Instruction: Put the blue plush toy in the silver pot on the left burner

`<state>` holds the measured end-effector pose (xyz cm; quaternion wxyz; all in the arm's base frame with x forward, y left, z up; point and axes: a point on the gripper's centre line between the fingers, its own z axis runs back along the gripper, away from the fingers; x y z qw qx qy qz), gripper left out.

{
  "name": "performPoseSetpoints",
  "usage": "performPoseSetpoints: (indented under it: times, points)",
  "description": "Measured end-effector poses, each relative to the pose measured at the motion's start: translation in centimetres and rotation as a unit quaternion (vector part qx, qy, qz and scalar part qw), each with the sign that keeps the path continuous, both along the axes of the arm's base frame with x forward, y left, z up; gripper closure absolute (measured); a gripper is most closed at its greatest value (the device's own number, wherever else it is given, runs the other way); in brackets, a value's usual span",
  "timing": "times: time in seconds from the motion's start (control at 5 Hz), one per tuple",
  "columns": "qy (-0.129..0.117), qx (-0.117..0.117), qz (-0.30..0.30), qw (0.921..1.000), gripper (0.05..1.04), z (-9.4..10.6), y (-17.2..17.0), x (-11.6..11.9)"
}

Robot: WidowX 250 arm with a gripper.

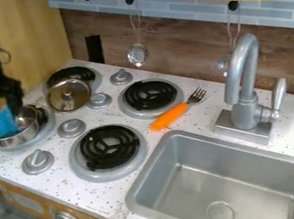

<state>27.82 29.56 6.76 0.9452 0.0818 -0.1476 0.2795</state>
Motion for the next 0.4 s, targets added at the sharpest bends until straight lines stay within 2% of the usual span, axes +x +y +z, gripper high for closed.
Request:
performPoseSetpoints:
  times: [0.2, 0.4]
  points:
    - [-0.076, 0.013, -0.050, 0.9957, 0.078, 5.3, -1.4, 0.5]
    - [-0.117, 0.009, -0.092, 0.9888, 0.078, 6.6, -2.4, 0.0]
